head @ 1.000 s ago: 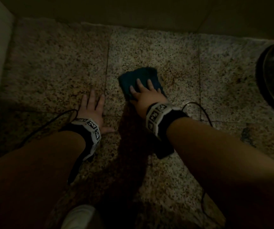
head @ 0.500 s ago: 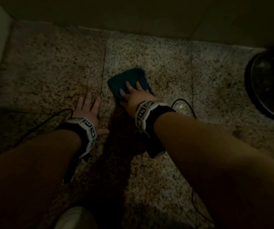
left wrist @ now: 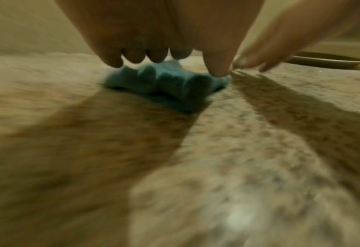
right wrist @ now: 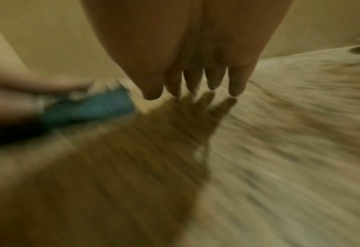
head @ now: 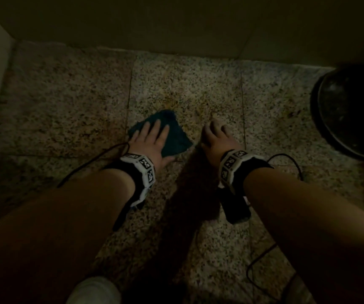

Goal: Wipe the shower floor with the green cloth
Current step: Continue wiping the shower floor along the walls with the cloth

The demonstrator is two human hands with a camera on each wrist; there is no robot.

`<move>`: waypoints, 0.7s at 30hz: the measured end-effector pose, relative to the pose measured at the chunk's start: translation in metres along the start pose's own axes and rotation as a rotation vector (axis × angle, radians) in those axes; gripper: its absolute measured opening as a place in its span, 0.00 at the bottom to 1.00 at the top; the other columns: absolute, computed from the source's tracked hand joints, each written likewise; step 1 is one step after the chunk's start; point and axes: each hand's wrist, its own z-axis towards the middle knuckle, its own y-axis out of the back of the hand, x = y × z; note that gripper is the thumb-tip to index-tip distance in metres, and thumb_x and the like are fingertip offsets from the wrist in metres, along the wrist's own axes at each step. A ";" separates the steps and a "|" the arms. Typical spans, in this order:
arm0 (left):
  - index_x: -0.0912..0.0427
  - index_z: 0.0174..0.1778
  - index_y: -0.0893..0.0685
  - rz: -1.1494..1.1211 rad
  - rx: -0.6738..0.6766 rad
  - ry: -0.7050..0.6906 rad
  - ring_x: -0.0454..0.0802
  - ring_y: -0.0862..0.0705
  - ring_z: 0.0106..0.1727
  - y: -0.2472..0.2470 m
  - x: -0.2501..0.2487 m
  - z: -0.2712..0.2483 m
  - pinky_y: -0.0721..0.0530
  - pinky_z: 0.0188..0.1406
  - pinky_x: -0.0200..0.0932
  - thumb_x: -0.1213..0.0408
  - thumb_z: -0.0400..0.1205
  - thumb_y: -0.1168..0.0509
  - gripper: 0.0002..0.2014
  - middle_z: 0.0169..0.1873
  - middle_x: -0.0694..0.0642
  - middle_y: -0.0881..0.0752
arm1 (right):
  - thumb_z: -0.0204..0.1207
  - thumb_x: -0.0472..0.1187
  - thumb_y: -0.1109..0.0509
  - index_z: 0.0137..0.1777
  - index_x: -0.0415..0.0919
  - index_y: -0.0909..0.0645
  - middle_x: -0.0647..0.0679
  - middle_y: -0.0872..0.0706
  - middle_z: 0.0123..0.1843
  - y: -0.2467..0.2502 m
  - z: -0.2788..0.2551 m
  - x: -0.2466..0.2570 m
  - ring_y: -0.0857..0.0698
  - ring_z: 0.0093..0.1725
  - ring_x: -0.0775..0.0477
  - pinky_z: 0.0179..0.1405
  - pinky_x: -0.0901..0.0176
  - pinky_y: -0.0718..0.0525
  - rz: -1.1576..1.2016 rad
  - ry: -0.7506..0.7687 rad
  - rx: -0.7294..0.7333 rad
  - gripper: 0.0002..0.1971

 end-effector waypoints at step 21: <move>0.52 0.82 0.65 0.056 -0.129 0.004 0.58 0.63 0.83 0.020 0.011 0.057 0.57 0.80 0.58 0.47 0.88 0.62 0.30 0.82 0.49 0.66 | 0.86 0.58 0.59 0.82 0.54 0.72 0.52 0.75 0.82 -0.020 0.001 -0.009 0.71 0.82 0.44 0.81 0.46 0.62 -0.065 0.008 0.009 0.31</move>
